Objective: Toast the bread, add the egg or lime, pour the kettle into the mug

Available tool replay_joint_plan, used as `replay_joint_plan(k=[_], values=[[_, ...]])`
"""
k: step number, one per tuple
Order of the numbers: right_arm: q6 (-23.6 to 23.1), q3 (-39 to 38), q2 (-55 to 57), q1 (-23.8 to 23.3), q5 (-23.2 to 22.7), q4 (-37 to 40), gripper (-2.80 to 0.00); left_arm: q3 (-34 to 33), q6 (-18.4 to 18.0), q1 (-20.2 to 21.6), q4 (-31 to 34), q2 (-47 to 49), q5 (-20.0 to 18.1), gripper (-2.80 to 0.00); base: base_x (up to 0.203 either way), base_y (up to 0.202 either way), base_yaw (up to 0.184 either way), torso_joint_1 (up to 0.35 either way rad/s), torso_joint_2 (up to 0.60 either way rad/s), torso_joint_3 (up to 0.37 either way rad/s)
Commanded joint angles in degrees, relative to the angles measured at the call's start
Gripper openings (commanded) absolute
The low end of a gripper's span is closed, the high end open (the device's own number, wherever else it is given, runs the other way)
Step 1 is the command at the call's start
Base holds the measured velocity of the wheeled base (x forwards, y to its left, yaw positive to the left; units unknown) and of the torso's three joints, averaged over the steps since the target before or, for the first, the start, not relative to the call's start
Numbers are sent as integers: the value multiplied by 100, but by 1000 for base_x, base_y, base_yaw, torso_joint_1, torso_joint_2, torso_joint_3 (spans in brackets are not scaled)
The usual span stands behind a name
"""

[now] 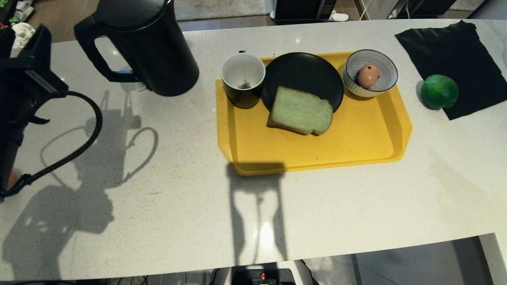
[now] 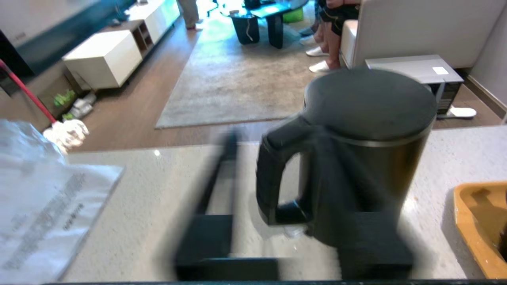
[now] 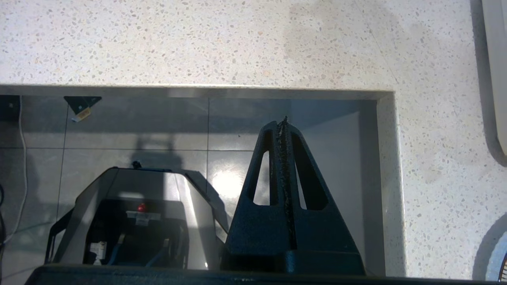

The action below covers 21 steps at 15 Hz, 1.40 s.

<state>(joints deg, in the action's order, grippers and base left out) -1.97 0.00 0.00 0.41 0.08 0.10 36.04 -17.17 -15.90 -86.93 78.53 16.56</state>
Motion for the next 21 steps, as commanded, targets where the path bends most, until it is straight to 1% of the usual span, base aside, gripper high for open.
replay_joint_plan(k=[1,2,3,5,6,7,8,9,10,12,13,15,17,19,21], values=[[-5,-9,7,2,0,-2,-280,253,-223,-12,488,-200,33,-280,0,0,0,0,0,0],[-5,-2,7,2,0,-2,-280,385,-335,-9,1123,-469,39,-280,0,0,0,0,0,0],[-5,-9,9,2,0,-2,-280,489,-416,-9,1906,-807,37,-280,0,0,0,0,0,0],[-5,-9,8,2,0,-2,-280,689,-594,-10,3750,-1589,21,-280,0,0,0,0,0,0],[-5,-9,5,2,0,-2,-280,868,-671,-10,4776,-1921,10,-280,0,0,0,0,0,0],[-5,-1,7,2,0,-2,-280,1138,-744,-14,5663,-2155,0,-280,0,0,0,0,0,0],[-5,-9,5,2,0,-2,-280,1434,-821,-10,6193,-2273,-10,-280,0,0,0,0,0,0],[-5,-9,9,2,0,-2,-280,1571,-873,122,6435,-2340,-45,-280,0,0,0,0,0,0],[-5,-9,9,2,0,-2,-280,1572,-892,364,6478,-2389,-258,-280,0,0,0,0,0,0],[-5,-9,9,2,0,-2,-280,1481,-891,684,6653,-2524,-1173,-280,0,0,0,0,0,0],[4,-8,9,2,0,-2,-280,1365,-862,800,7029,-2731,-1563,-280,0,0,0,0,0,0],[-5,-9,9,2,0,-2,-280,1162,-745,1016,7853,-3300,-2046,-280,0,0,0,0,0,0],[0,-4,9,2,0,-2,-280,910,-624,1176,8482,-3960,-2259,-280,0,0,0,0,0,0],[3,-7,0,2,0,-2,-280,452,-581,1237,8680,-4589,-2336,-280,0,0,0,0,0,0],[1,-5,0,2,0,-2,-280,-117,-578,1354,8707,-5170,-2429,-280,0,0,0,0,0,0]])
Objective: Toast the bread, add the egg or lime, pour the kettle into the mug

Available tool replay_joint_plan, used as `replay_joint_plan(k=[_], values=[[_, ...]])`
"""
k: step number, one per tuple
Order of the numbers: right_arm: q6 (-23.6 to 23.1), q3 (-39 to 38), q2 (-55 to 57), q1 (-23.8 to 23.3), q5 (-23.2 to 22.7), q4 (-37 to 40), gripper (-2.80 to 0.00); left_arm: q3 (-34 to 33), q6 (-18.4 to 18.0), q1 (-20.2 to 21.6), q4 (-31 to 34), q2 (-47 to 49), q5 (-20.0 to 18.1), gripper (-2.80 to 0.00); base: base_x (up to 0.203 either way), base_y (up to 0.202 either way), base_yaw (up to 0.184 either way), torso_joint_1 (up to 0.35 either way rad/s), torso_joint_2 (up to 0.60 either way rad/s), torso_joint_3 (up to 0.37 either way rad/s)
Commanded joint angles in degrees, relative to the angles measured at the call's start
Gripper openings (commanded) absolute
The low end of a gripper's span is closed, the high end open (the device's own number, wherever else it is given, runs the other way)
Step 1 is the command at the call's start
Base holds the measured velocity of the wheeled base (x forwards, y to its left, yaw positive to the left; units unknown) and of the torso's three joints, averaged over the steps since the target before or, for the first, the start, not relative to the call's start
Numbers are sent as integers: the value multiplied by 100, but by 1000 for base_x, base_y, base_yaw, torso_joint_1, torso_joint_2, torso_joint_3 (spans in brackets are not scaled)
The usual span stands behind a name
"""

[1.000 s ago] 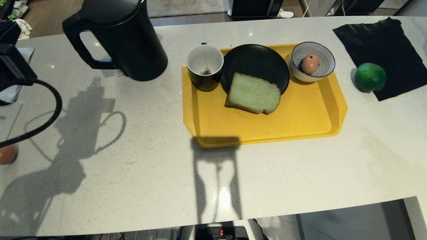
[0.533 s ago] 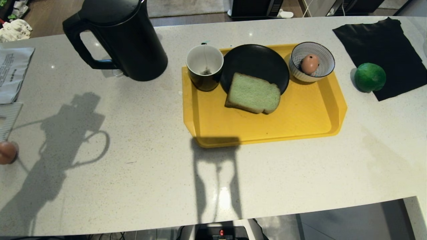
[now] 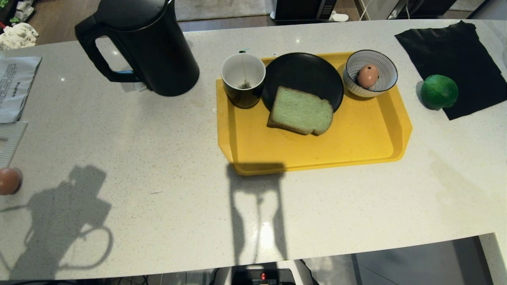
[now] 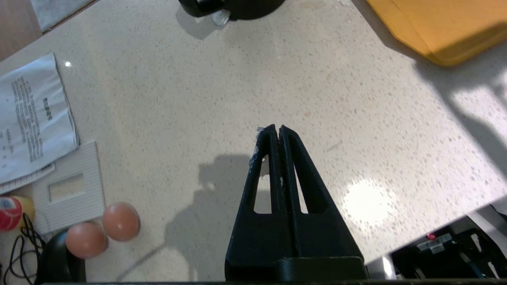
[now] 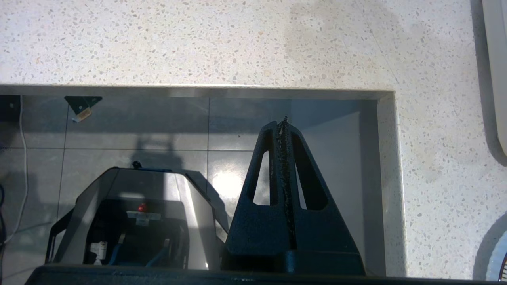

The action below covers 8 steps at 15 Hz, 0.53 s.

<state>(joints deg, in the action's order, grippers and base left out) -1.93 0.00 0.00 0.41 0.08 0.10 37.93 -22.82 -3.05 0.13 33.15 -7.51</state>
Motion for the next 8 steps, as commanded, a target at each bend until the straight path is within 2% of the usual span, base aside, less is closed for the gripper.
replay_joint_plan(k=[1,4,8], values=[[-3,-9,9,2,1,-1,-280,-563,5,142,-52,-934,-93,-280,0,0,0,0,0,0],[-1,-9,9,2,1,-1,-280,-1304,29,265,-311,-1771,-163,-280,0,0,0,0,0,0],[-3,-6,7,2,1,-1,-280,-1954,71,296,-354,-2442,-167,-280,0,0,0,0,0,0]])
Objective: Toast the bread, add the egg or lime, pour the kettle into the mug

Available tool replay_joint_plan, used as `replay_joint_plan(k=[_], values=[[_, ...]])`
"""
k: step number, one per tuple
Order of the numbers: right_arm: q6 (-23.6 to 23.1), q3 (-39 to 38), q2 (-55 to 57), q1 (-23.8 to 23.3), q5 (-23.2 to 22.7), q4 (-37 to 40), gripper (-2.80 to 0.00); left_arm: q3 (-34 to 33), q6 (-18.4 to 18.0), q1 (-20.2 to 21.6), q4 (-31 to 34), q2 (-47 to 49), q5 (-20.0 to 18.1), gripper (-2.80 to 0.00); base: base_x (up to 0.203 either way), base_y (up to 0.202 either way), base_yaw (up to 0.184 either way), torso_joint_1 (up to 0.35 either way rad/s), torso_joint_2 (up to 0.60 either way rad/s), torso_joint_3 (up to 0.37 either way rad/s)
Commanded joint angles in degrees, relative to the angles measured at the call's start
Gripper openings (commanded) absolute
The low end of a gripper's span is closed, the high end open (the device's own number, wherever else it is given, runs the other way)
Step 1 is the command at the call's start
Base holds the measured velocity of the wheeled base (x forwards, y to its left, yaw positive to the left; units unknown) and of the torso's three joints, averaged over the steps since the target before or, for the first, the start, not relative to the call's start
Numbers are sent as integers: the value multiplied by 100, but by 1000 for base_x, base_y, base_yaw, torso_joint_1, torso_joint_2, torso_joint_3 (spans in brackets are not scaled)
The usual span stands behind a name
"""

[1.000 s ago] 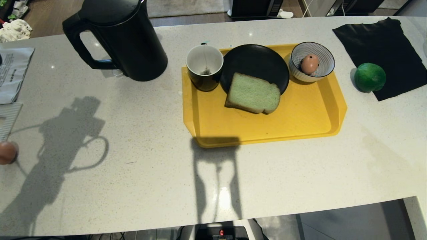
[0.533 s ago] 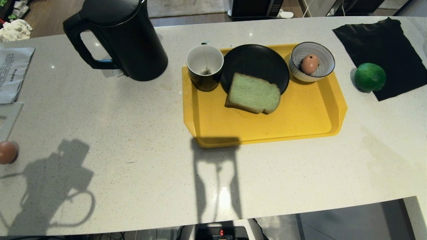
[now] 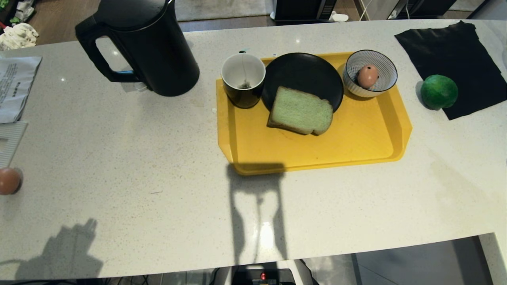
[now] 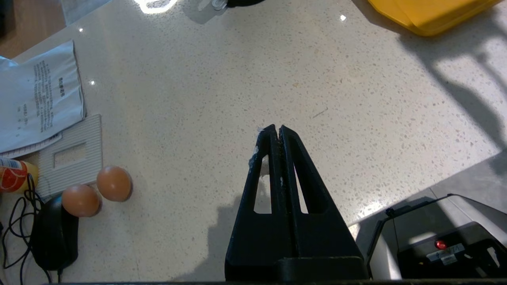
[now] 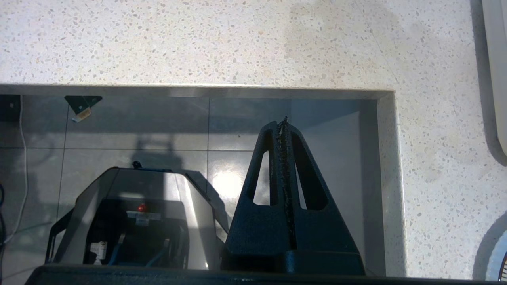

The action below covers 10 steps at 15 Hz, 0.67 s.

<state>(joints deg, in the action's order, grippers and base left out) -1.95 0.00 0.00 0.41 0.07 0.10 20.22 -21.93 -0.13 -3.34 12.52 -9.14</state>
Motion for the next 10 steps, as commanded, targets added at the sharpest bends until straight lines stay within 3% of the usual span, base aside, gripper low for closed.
replay_joint_plan(k=[1,6,10], values=[[-3,-1,8,2,1,-1,-280,-337,-21,5,-10,-529,-1,-280,0,0,0,0,0,0],[-6,-8,9,2,1,-1,-280,-1264,-5,1,-21,-1228,0,-280,0,0,0,0,0,0],[1,-9,3,2,1,-1,-280,-1847,112,-4,-27,-1260,29,-280,0,0,0,0,0,0]])
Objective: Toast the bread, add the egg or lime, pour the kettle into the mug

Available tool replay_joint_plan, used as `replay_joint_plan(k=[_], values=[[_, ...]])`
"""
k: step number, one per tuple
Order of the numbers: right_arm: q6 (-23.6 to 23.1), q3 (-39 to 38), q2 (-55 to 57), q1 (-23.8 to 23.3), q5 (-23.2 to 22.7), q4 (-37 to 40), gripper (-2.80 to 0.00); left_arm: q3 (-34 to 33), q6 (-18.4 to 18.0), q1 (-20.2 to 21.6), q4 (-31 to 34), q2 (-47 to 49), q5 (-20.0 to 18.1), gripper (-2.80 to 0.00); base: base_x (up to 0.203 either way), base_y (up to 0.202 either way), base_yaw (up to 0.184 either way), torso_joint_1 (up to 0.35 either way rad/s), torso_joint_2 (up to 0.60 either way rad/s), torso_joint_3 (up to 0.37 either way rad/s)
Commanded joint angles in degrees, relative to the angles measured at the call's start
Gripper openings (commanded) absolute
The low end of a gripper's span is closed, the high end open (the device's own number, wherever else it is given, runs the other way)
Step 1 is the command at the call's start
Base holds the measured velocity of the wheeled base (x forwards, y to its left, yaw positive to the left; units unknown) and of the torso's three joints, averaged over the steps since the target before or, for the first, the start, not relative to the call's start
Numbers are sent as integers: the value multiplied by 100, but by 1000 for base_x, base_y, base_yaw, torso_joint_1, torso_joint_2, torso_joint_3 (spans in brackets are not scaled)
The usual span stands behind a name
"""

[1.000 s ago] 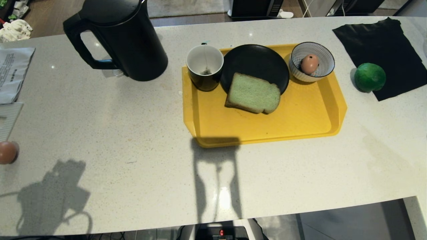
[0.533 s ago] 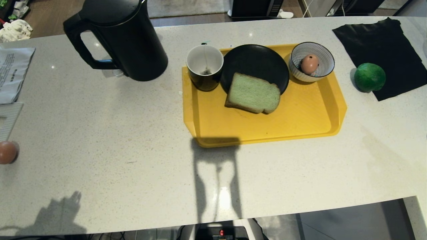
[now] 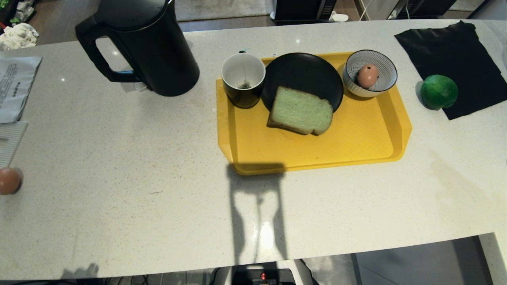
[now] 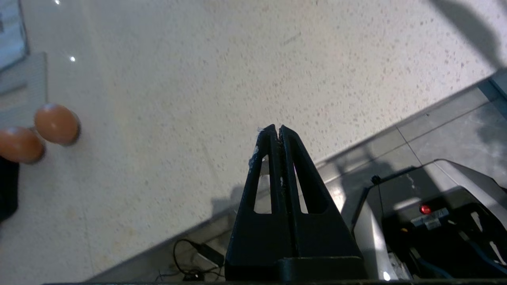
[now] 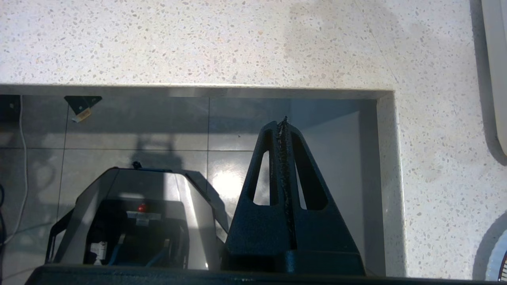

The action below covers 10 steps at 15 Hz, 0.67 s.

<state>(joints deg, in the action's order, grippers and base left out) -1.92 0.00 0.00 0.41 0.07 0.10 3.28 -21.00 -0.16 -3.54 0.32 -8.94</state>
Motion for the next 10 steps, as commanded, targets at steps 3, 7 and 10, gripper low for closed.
replay_joint_plan(k=[3,7,10], values=[[-5,-1,9,2,1,-1,-280,-372,379,-2,-36,-40,704,-280,0,0,0,0,0,0],[-2,-8,9,2,1,-1,-280,-424,981,-2,-168,-40,759,-280,0,0,0,0,0,0],[-6,-5,5,2,1,-1,-280,-425,1201,-2,128,-40,771,-280,0,0,0,0,0,0]])
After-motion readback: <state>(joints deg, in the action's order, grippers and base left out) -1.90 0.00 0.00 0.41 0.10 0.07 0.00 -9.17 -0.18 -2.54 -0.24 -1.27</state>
